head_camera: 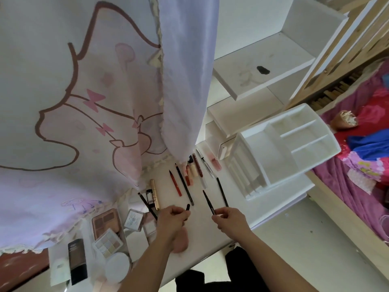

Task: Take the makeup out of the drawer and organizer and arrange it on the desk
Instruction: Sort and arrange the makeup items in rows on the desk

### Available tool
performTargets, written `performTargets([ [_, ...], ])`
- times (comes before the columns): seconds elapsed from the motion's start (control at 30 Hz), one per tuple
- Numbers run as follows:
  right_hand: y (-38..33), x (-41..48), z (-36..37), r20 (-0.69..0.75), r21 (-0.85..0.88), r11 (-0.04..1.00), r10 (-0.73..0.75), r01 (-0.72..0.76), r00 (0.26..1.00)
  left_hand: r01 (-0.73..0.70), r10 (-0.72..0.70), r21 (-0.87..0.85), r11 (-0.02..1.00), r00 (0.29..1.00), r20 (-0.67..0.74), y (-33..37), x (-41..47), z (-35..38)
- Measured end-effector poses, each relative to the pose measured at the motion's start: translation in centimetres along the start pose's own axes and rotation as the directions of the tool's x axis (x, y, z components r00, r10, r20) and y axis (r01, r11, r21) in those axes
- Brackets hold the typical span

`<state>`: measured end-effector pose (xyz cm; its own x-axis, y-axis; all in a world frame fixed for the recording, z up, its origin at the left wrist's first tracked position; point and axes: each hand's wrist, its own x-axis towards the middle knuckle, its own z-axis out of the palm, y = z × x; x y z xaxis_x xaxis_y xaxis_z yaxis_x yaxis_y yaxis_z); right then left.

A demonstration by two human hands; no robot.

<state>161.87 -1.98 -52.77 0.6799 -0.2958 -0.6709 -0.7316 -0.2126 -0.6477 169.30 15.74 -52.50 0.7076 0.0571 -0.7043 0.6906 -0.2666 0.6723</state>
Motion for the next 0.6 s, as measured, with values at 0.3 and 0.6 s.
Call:
performTargets([
  [0.3, 1.8, 4.3, -0.2, -0.112, -0.178, 0.984, -0.028, 0.008, 0.993, 0.011, -0.001, 0.196, 0.981, 0.999, -0.048, -1.3, 3.7, 6.9],
  [0.6, 3.5, 6.1, -1.6, -0.225, -0.31, 0.95, -0.031, -0.041, 0.974, -0.043, 0.069, 0.312, 0.949, 0.995, -0.073, -1.2, 4.2, 9.1],
])
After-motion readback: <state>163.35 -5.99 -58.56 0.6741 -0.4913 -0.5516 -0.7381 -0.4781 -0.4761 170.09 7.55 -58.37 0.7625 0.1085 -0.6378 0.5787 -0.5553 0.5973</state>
